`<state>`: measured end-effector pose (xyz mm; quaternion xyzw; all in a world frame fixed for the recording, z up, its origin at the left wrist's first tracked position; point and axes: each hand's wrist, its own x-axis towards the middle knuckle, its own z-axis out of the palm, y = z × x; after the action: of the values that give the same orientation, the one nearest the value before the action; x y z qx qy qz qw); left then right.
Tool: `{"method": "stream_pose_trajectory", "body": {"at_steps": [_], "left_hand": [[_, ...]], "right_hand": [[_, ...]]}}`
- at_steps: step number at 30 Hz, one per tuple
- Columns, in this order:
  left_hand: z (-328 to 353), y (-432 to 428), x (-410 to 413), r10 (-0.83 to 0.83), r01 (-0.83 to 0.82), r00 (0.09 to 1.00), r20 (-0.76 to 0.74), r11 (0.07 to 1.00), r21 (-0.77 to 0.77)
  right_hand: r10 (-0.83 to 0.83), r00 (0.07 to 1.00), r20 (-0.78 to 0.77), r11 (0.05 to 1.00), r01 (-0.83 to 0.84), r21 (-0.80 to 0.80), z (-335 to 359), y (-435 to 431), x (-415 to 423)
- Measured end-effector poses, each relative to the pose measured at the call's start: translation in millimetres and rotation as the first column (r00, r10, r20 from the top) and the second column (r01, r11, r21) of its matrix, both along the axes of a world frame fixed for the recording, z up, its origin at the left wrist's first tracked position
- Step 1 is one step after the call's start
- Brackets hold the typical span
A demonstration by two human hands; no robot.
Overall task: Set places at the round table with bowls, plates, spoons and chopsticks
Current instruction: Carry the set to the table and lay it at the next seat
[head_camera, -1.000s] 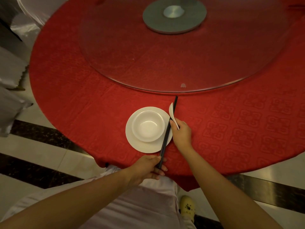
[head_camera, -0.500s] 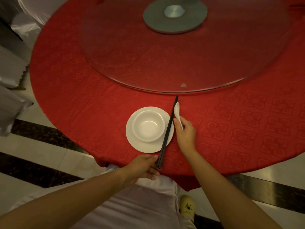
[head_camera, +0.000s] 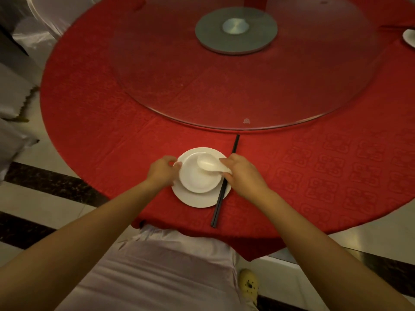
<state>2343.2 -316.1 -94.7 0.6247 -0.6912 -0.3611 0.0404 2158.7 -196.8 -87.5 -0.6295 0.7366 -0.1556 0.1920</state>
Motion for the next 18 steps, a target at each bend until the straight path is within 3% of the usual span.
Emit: {"method": "stream_pose_trajectory", "body": {"at_steps": [7, 18], "left_hand": [[-11.5, 2.0, -7.5, 0.014, -0.014, 0.999, -0.040, 1.000, 0.012], [-6.4, 2.0, -8.6, 0.022, -0.021, 1.000, -0.019, 0.999, 0.027]], "right_hand": [[0.076, 0.996, -0.056, 0.984, -0.065, 0.168, 6.9, -7.1, 13.3], [0.016, 0.999, -0.031, 0.990, -0.011, 0.141, 1.9, 0.4, 17.3]]}}
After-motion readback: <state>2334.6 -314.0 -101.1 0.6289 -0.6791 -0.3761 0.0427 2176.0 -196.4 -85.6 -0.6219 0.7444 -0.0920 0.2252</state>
